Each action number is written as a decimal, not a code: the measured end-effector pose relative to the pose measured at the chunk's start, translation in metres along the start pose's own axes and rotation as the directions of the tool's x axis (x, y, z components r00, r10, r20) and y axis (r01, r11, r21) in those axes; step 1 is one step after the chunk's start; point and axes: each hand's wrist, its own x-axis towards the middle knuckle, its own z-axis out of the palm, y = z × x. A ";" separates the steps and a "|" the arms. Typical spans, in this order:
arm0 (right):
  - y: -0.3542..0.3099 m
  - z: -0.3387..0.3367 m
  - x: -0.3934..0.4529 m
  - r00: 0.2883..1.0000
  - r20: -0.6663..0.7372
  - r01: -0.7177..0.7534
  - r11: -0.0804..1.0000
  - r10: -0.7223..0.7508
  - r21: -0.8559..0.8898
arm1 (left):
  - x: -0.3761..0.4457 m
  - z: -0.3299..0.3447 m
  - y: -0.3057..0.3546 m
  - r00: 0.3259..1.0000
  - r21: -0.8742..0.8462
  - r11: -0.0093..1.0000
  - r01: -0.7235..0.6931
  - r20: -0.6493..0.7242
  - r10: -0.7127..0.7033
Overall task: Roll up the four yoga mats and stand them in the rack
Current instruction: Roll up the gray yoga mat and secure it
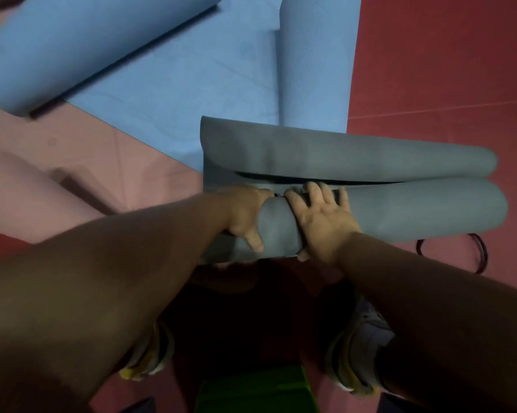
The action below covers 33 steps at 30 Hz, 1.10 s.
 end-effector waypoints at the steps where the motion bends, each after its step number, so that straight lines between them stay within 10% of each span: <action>1: -0.001 -0.004 0.003 1.000 -0.010 0.021 1.000 -0.021 0.013 | -0.001 -0.008 -0.004 0.998 -0.053 0.999 -0.002 0.065 0.005; 12: 0.008 -0.018 0.022 0.999 -0.009 -0.034 0.995 0.035 0.092 | -0.005 0.048 0.011 0.917 0.231 0.959 0.166 -0.393 -0.064; 23: 0.004 -0.014 0.031 0.994 0.007 -0.105 0.991 0.105 -0.082 | 0.037 -0.035 -0.019 0.998 -0.049 0.997 0.061 0.035 -0.060; 33: 0.036 -0.044 0.083 0.994 0.102 -0.038 0.999 0.034 0.035 | 0.032 -0.007 -0.032 0.945 0.320 0.945 0.059 -0.323 0.051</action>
